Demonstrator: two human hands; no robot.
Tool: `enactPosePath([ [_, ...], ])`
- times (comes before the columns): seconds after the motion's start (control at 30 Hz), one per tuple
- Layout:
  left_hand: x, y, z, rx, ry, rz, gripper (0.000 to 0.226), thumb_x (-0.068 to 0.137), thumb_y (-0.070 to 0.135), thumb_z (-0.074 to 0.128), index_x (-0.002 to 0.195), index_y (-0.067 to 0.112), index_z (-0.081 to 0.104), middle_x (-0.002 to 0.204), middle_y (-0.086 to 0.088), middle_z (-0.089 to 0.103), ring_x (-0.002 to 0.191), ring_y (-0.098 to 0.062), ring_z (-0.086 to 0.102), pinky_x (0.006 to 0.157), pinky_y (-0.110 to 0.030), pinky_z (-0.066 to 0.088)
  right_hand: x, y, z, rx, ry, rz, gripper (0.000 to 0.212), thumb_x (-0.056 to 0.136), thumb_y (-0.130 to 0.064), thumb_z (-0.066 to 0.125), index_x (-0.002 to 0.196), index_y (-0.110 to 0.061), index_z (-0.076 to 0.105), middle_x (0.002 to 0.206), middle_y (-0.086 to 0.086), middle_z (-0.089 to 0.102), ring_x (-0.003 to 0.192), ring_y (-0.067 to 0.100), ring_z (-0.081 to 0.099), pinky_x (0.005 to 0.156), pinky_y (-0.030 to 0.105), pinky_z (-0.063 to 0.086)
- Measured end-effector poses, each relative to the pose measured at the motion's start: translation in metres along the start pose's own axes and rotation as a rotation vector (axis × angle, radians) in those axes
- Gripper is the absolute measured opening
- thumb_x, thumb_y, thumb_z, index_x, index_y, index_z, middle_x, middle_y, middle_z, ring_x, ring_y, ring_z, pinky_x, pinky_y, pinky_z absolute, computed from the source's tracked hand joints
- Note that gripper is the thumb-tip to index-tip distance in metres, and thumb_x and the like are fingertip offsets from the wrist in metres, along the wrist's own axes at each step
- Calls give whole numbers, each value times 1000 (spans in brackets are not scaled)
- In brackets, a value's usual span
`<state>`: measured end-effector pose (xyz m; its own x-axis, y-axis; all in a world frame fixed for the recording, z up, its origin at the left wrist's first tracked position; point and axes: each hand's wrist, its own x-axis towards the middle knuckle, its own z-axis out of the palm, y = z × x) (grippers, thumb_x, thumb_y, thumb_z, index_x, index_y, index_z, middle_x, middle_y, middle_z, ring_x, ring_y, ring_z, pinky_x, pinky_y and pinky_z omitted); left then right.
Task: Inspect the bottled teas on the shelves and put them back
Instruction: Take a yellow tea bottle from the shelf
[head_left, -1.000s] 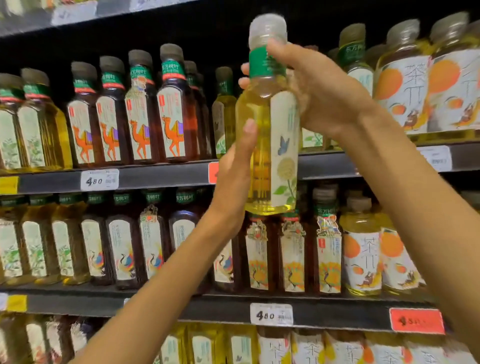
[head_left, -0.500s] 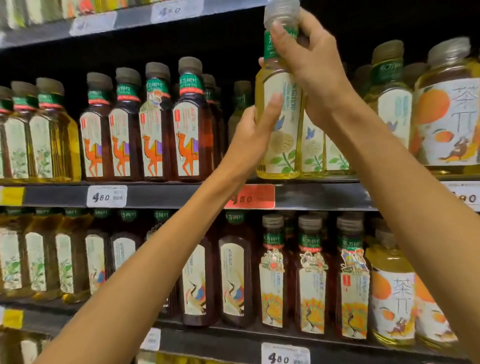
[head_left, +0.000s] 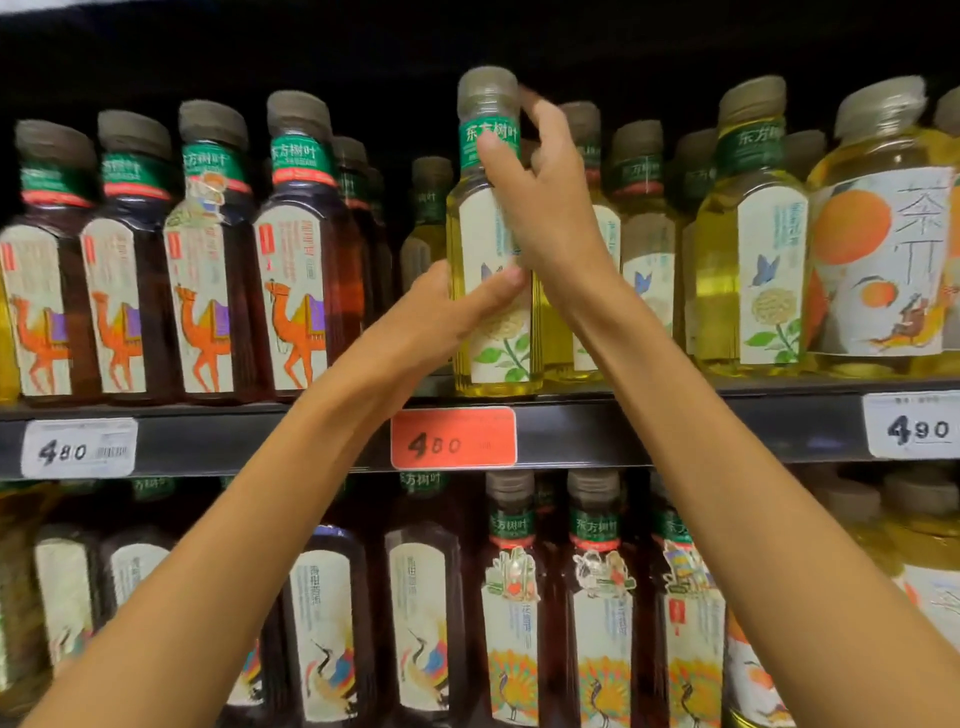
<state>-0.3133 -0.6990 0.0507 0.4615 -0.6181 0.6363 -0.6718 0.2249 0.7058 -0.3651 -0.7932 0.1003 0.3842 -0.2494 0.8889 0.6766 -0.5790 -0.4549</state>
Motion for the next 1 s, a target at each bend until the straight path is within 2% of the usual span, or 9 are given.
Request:
enactPosePath([
  [0.17, 4, -3, -4, -47, -46, -18, 17, 89, 34, 56, 99, 21, 60, 88, 4, 75, 82, -5, 71, 71, -21, 57, -5, 8, 6, -300, -64, -51, 59, 102, -23, 38, 152, -8, 10, 144, 15, 36, 126, 24, 42, 100, 31, 37],
  [0.27, 5, -5, -5, -10, -9, -87, 68, 74, 56, 63, 127, 15, 48, 116, -4, 68, 103, -15, 67, 92, -36, 53, -7, 8, 3, -359, -72, -46, 59, 103, -23, 38, 152, -9, 8, 142, 13, 37, 121, 20, 43, 89, 21, 34],
  [0.33, 6, -7, -3, 13, 53, -110, 76, 78, 58, 64, 134, 11, 40, 125, -9, 62, 112, -21, 62, 98, -43, 49, -11, 9, 3, -461, -71, -79, 57, 102, -18, 38, 152, -9, 11, 137, 12, 42, 114, 18, 45, 82, 19, 32],
  [0.47, 10, -10, -4, 48, 114, -154, 43, 93, 33, 59, 124, 10, 41, 122, -9, 61, 110, -22, 62, 96, -39, 51, -30, 17, -4, -683, -190, -158, 52, 100, -5, 37, 150, -9, 24, 151, 14, 33, 139, 24, 31, 112, 31, 27],
  [0.57, 8, -6, -8, 7, 38, -170, 13, 94, 22, 57, 105, 21, 49, 105, -1, 66, 87, -9, 67, 76, -21, 57, -33, 11, -19, -570, -66, -209, 40, 97, -3, 45, 138, -4, 48, 139, 12, 51, 129, 22, 47, 107, 25, 34],
  [0.7, 5, 1, -11, 4, -3, -236, 22, 93, 25, 57, 111, 21, 45, 100, 4, 65, 82, -5, 65, 69, -18, 57, -20, 3, -42, -484, 281, -210, 29, 97, -9, 50, 124, -2, 57, 120, 11, 59, 112, 20, 55, 96, 32, 45],
  [0.8, 1, 5, -9, -41, -2, -284, 30, 93, 25, 57, 118, 19, 42, 107, 2, 65, 82, -2, 64, 62, -15, 56, -5, 7, -49, -621, 228, -23, 36, 98, -23, 50, 127, -3, 47, 124, 12, 53, 115, 24, 49, 96, 34, 42],
  [0.9, -3, 7, -1, 46, 129, -242, 35, 92, 21, 61, 121, 15, 43, 123, -3, 61, 92, -8, 62, 73, -16, 52, -1, 15, -43, -686, 54, 47, 38, 97, -29, 52, 121, -2, 40, 119, 15, 52, 108, 29, 50, 88, 36, 45],
  [1.0, -14, 6, 10, 152, 468, -30, 52, 90, 14, 63, 137, 14, 40, 126, 5, 52, 110, -6, 53, 90, -18, 45, -1, 18, -43, -646, 57, 61, 43, 94, -30, 58, 120, -2, 39, 120, 16, 52, 109, 29, 50, 81, 30, 40],
])
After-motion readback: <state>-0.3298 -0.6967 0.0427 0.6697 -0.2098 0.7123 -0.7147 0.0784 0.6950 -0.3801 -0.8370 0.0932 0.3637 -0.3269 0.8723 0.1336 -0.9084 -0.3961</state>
